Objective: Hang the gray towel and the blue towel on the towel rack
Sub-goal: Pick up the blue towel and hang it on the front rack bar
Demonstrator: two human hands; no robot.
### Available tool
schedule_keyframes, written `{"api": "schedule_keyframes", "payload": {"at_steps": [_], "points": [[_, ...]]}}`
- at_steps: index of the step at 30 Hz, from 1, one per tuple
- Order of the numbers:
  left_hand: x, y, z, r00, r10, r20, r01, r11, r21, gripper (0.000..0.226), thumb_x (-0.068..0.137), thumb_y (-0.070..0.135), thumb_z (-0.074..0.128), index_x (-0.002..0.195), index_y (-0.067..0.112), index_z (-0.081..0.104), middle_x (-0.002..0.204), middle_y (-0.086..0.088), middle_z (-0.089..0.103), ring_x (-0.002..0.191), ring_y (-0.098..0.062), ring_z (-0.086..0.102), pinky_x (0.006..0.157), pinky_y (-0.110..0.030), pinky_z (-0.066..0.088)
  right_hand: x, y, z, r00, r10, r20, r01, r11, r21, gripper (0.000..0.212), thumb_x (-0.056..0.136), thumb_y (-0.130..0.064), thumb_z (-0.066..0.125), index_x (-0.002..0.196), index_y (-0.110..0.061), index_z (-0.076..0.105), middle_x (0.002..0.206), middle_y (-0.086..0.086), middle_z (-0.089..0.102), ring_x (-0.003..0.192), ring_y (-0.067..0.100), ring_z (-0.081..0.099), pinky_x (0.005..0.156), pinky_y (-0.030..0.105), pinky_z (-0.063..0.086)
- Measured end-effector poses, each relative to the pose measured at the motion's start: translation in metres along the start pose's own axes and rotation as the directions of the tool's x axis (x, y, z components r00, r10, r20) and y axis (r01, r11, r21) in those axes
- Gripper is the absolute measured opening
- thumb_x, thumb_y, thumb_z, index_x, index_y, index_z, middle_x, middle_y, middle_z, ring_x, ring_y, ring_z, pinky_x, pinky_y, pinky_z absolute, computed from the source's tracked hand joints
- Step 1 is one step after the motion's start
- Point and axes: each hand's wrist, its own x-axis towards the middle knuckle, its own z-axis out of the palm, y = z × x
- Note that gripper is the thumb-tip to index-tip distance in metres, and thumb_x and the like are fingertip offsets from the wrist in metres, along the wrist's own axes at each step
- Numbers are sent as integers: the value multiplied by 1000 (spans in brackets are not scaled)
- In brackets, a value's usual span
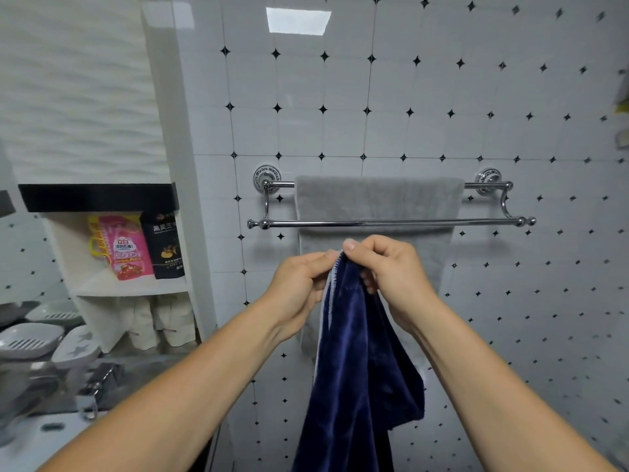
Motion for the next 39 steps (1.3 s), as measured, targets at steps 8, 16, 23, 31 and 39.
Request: {"api": "schedule_keyframes", "payload": {"at_steps": [8,16,23,31,39], "points": [[-1,-3,-9,1000,22,-3,-22,1000,14,17,91,5,59,96,-4,73,90,-22,75,83,-30,73,72,-32,58,0,5,5,998,53,14,-54,996,77,32,85,-26,71,57,-17,57,52,-1,52,45,8,43,43,18,37],[12,34,-23,981,149,-121,-128,977,170,21,96,2,51,86,5,68,73,-7,71,65,-15,65,64,-23,55,-27,50,-17,937,74,342,-15,985,-174,31,71,-35,83,84,-9,71,93,0,68,88,17,68,80,31,53],[22,59,-53,954,241,-179,-198,954,224,27,97,7,52,81,14,72,68,1,74,60,-9,68,56,-18,52,-72,112,-26,705,425,568,146,697,-702,24,69,-50,72,74,-36,53,73,-16,60,72,7,58,62,22,44],[22,41,-115,853,226,-470,-41,927,372,26,95,7,54,77,16,71,60,6,71,58,-11,62,51,-18,48,-34,81,-68,817,69,572,575,-177,-799,15,66,-37,49,68,-22,47,75,-4,65,85,23,39,71,37,18],[20,35,-127,821,282,-496,-65,910,409,24,95,10,57,76,18,71,59,10,70,53,-2,61,49,-16,48,20,38,-111,976,-92,198,173,-229,-958,23,82,-53,56,91,-32,60,73,-7,57,100,20,49,74,37,21]]}}
